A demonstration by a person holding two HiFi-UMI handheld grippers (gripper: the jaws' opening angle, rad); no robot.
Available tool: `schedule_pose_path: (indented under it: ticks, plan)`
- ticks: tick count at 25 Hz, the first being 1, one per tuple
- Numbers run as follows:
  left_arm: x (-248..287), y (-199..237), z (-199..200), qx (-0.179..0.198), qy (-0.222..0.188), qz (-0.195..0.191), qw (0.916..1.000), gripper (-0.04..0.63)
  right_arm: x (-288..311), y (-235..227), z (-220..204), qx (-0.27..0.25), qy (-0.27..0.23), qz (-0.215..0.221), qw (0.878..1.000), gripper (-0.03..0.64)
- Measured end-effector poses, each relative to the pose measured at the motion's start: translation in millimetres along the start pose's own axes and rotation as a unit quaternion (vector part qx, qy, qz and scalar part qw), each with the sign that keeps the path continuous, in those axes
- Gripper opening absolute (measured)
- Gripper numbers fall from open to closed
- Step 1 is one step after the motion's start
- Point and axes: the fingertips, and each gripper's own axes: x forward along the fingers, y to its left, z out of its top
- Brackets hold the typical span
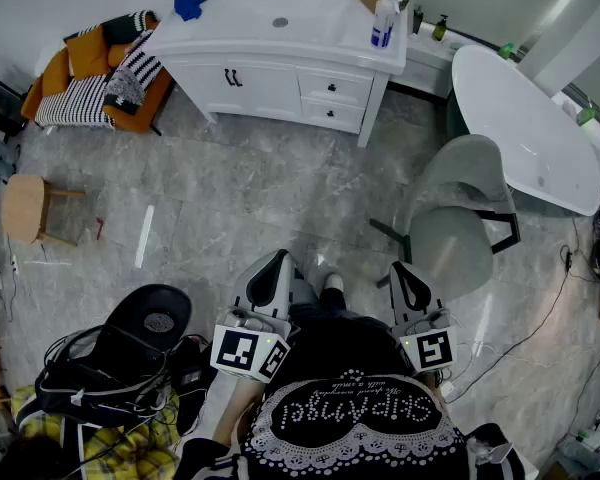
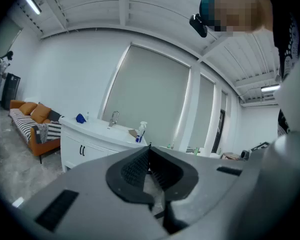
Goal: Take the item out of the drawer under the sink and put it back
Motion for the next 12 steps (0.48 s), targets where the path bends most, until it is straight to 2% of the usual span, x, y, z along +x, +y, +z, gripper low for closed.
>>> schedule_pose_path:
  ticks: [9,12]
  plan:
    - [0.3,-7.1,1.7,-0.004,-0.004,0.004,1.0000,0.005,-6.9,-6.8,-1.9,0.000,-0.001,-0.004,1.000,0.020]
    - [1.5,-8.1,1.5,-0.006,-0.004,0.004,1.0000,0.005,-7.8,-10.1,-2.9,0.017,-0.004,-0.005,1.000,0.020]
